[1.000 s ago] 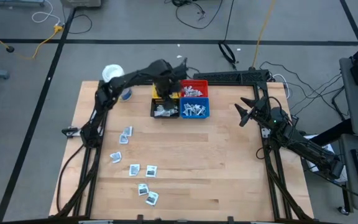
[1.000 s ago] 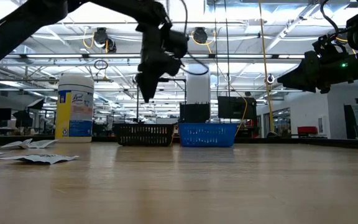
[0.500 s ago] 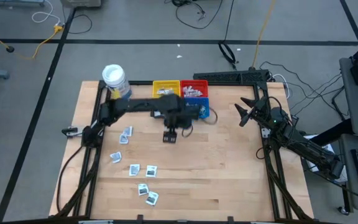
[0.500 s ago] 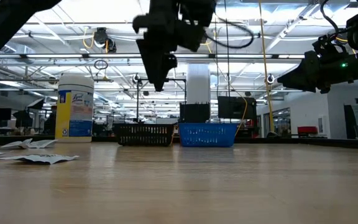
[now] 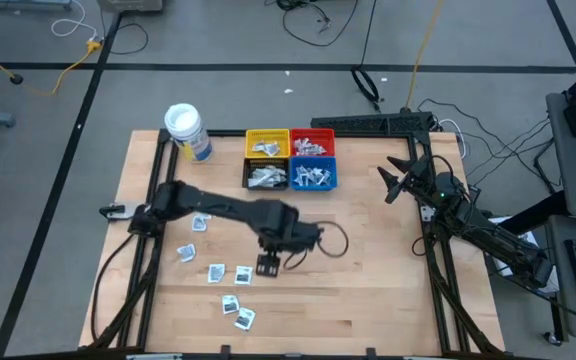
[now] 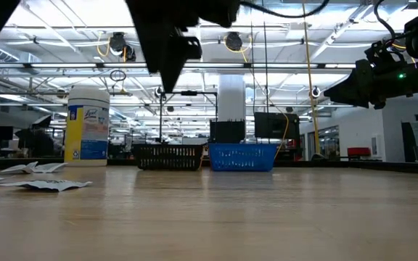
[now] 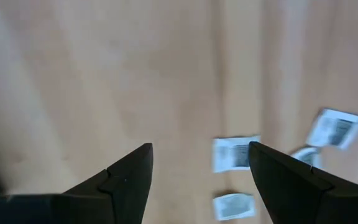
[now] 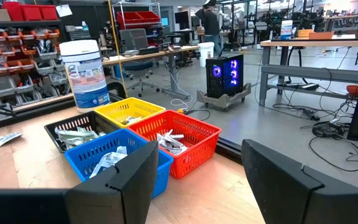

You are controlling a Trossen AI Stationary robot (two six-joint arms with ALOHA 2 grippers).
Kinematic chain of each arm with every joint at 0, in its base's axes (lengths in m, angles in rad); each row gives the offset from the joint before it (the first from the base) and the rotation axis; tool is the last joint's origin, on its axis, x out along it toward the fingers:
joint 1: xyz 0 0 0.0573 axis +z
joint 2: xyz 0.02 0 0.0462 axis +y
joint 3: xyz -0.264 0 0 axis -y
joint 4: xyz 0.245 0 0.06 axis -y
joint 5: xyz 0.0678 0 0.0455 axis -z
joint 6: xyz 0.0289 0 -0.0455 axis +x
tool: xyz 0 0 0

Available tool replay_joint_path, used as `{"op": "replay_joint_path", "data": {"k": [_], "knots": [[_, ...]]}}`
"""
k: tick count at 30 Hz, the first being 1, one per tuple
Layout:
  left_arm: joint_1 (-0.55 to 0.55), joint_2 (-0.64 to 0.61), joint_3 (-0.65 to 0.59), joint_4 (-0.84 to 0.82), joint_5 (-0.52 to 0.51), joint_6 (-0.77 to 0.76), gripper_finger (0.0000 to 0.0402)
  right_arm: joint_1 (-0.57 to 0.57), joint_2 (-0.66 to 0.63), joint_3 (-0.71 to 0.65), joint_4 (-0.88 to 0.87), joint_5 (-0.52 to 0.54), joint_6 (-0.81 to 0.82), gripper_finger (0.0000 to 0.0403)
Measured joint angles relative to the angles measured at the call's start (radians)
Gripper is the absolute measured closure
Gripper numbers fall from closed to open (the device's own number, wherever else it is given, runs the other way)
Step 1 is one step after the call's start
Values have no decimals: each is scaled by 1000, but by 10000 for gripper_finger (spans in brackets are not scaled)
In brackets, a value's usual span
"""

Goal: Pick & Place First Aid Supplies
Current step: Put the gray towelette pack into the yellow basket

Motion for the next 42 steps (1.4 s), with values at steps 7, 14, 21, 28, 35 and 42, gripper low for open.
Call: {"op": "replay_joint_path", "data": {"k": [7, 14, 21, 28, 35, 42], "knots": [[-69, -141, -226, 165, 17, -45, 133, 0, 0, 0, 0, 0, 0, 174], [-110, -296, -472, 263, 15, -44, 133, 0, 0, 0, 0, 0, 0, 175], [-140, -392, -618, 312, 15, -46, 133, 0, 0, 0, 0, 0, 0, 175], [-155, -386, -746, 488, 6, -102, 133, 0, 0, 0, 0, 0, 0, 174], [-193, -380, -858, 661, -47, -126, 133, 0, 0, 0, 0, 0, 0, 175], [-199, -309, -898, 722, -47, -146, 133, 0, 0, 0, 0, 0, 0, 175]]}}
